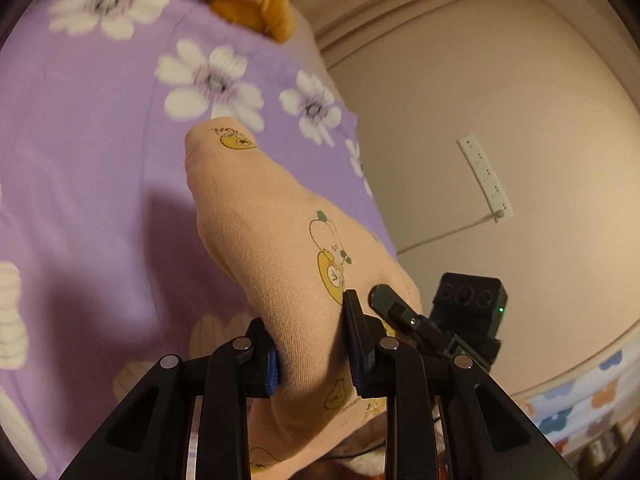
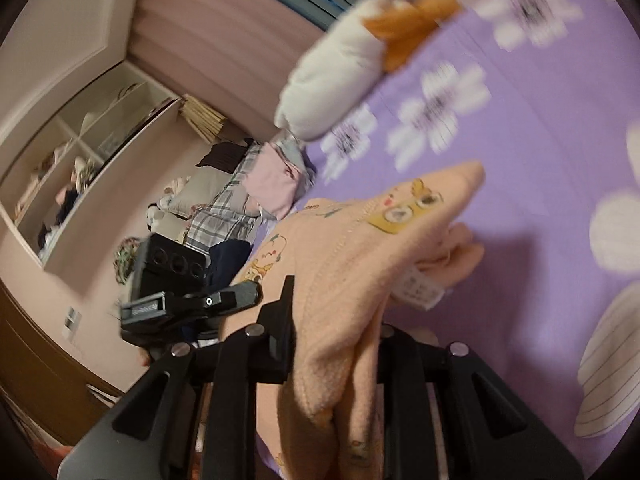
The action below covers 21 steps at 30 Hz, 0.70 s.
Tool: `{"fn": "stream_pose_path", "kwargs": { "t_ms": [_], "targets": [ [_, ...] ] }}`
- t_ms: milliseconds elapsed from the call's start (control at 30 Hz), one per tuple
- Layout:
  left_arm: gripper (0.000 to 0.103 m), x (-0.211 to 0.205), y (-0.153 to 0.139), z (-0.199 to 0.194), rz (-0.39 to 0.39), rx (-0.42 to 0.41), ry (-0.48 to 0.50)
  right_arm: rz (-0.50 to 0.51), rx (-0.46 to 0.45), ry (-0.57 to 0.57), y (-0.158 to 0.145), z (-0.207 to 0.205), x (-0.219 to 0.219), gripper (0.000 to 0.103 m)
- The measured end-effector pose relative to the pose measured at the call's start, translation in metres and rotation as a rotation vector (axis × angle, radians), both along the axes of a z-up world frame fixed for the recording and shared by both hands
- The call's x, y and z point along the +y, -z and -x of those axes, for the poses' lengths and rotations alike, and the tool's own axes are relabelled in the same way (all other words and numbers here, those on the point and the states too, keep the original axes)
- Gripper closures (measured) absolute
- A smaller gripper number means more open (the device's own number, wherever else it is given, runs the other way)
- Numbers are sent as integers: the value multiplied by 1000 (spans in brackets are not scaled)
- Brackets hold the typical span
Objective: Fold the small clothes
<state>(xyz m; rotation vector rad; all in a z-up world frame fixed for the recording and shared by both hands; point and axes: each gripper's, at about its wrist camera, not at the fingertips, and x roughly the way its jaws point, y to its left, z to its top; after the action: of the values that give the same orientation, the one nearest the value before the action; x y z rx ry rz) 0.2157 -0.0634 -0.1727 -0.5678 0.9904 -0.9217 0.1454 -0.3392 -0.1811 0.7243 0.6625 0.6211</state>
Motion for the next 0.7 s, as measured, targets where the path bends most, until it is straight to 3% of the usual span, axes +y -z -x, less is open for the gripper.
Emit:
{"fn": "stream_pose_path", "kwargs": {
  "t_ms": [200, 400, 533, 700],
  "targets": [
    [79, 5, -39, -1, 21, -27, -16, -18, -2, -6, -39, -20, 4, 82],
    [79, 21, -52, 16, 27, -101, -37, 48, -67, -4, -73, -11, 16, 82],
    [79, 26, -53, 21, -22, -124, -70, 76, -62, -15, -77, -13, 26, 82],
    [79, 40, -53, 21, -28, -147, -96, 71, -54, -38, -73, -22, 40, 82]
  ]
}}
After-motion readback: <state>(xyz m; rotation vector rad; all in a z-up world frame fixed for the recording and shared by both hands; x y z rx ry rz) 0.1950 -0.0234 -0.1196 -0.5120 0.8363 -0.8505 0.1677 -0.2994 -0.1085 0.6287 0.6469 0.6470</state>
